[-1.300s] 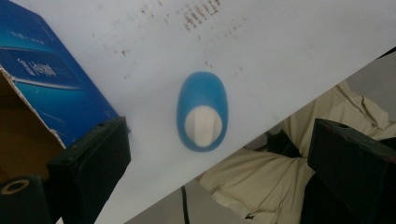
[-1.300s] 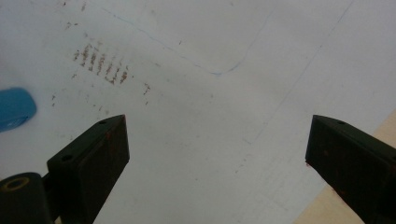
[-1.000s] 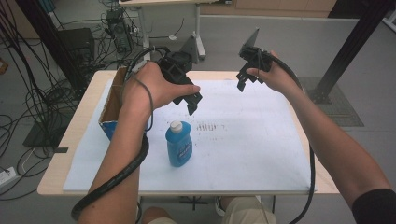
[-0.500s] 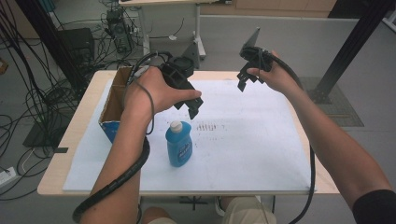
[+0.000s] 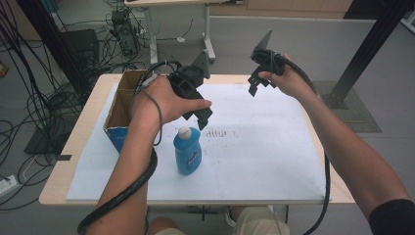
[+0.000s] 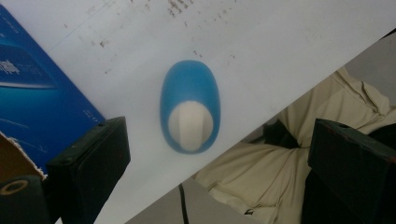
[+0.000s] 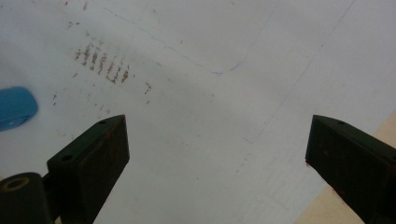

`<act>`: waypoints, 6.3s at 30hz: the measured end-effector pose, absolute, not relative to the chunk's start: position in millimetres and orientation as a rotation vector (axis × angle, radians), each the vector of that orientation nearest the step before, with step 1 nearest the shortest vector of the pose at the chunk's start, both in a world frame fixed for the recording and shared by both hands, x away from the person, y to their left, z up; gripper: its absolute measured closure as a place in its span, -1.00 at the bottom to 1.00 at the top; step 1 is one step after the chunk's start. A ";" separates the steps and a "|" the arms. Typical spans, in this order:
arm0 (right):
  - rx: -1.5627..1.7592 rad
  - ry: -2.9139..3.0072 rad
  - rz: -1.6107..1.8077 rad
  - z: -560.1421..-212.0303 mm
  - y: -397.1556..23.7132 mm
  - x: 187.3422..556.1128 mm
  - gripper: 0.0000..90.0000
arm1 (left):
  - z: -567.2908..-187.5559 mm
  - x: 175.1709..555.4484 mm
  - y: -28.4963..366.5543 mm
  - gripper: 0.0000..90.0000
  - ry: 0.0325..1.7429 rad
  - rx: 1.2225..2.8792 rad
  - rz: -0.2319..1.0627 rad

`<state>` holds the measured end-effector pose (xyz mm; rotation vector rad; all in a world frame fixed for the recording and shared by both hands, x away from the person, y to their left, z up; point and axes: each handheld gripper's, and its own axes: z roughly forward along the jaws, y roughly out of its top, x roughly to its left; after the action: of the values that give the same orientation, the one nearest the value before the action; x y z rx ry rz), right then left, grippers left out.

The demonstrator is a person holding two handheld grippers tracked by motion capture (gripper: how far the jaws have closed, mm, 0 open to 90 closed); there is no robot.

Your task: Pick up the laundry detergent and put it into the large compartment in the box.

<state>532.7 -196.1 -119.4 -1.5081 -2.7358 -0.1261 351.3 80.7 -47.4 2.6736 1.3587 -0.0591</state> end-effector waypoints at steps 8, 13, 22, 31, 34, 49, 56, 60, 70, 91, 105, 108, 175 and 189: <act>-1.505 -2.737 -0.125 -120.6 -196.7 532.9 -0.86 | -53.3 352.7 80.7 -0.86 1.357 2.684 -0.068; -1.502 -2.737 -0.128 -120.9 -196.0 532.2 -0.86 | -56.6 353.7 79.9 -0.86 1.352 2.690 -0.077; -1.507 -2.732 -0.127 -120.5 -196.4 532.3 -0.86 | -63.8 355.6 80.1 -0.87 1.352 2.694 -0.093; -1.506 -2.736 -0.129 -120.3 -197.3 532.2 -0.86 | -71.1 359.4 79.6 -0.86 1.344 2.705 -0.116; -1.505 -2.734 -0.131 -120.5 -197.2 532.5 -0.86 | -73.7 361.1 79.6 -0.87 1.345 2.710 -0.123; -1.516 -2.731 -0.127 -120.1 -198.5 531.8 -0.86 | -93.5 368.5 77.6 -0.87 1.364 2.731 -0.146; -1.509 -2.734 -0.117 -120.1 -197.1 531.9 -0.86 | -101.7 369.9 77.3 -0.87 1.362 2.741 -0.144; -1.502 -2.740 -0.118 -120.7 -196.4 531.7 -0.86 | -106.4 369.8 77.8 -0.87 1.364 2.740 -0.142; -1.510 -2.735 -0.113 -120.9 -195.8 531.8 -0.86 | -119.2 369.9 77.0 -0.87 1.360 2.753 -0.140; -1.507 -2.734 -0.115 -123.1 -194.1 532.2 -0.86 | -136.0 371.0 76.1 -0.87 1.374 2.760 -0.160; -1.508 -2.731 -0.113 -123.9 -196.8 532.9 -0.86 | -145.8 371.0 73.5 -0.87 1.358 2.772 -0.162; -1.512 -2.727 -0.111 -124.3 -197.0 532.9 -0.86 | -147.7 370.6 73.1 -0.87 1.357 2.773 -0.163; -1.501 -2.732 -0.115 -125.3 -196.0 531.1 -0.86 | -155.2 363.9 74.1 -0.87 1.351 2.763 -0.137; -1.504 -2.727 -0.115 -126.0 -195.3 531.7 -0.86 | -154.7 362.8 74.7 -0.87 1.356 2.756 -0.129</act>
<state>531.7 -195.3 -126.0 -1.5044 -2.7267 -0.1153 362.8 74.7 -154.7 2.7561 1.3559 -0.1294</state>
